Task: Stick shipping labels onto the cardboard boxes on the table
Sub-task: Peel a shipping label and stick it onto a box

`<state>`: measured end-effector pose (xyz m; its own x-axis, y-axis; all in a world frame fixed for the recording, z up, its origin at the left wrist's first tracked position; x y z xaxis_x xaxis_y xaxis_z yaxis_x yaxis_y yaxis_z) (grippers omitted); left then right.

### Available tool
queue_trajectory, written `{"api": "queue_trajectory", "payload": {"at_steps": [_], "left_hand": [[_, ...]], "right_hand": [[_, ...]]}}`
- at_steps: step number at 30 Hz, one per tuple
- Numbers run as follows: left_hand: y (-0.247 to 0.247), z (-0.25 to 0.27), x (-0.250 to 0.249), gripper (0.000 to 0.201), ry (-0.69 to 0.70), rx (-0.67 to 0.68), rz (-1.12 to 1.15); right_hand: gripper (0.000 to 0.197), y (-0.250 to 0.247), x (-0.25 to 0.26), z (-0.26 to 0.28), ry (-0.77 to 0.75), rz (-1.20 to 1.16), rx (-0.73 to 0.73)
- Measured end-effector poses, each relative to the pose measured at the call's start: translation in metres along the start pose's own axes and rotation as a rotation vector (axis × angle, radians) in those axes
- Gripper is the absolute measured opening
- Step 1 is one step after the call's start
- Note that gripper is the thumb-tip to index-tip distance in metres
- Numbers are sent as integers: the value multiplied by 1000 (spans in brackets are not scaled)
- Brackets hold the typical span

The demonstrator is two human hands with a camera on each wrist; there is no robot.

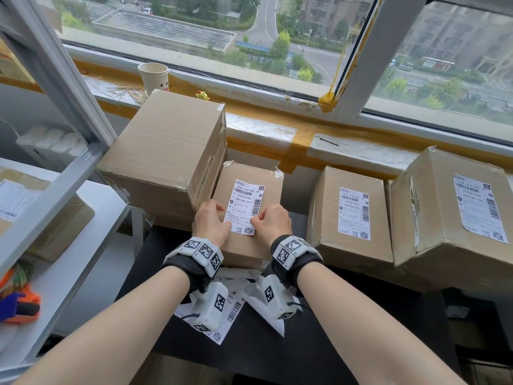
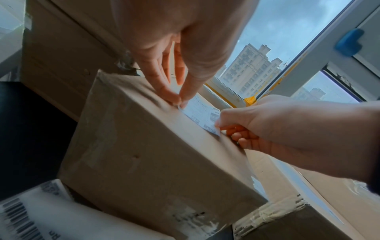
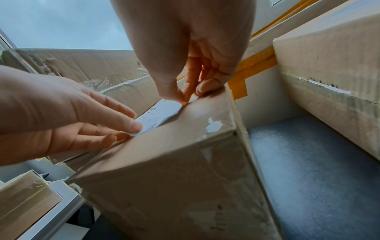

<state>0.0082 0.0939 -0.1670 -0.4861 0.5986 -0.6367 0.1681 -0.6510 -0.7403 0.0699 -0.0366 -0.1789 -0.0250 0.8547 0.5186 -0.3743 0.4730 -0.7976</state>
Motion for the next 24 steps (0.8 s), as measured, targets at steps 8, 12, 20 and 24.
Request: {"api": "queue_trajectory", "payload": {"at_steps": [8, 12, 20, 24], "left_hand": [[-9, 15, 16, 18, 107, 27, -71], [-10, 23, 31, 27, 195, 2, -73], [-1, 36, 42, 52, 267, 267, -240], [-1, 37, 40, 48, 280, 268, -279]], "right_hand": [[30, -8, 4, 15, -259, 130, -52], [52, 20, 16, 39, -600, 372, 191], [63, 43, -6, 56, -594, 536, 234], [71, 33, -28, 58, -550, 512, 212]]}}
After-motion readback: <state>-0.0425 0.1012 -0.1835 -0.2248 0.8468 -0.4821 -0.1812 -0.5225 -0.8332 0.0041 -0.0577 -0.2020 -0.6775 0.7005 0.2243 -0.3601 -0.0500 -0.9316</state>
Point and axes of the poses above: each hand's wrist, its own z-axis away from the middle knuckle, its own y-axis out of the palm, x = y × z, the point moved 3 cm from there along -z, towards the middle knuckle, and after that the axes turned 4 degrees about x, right-handed, at the moved point
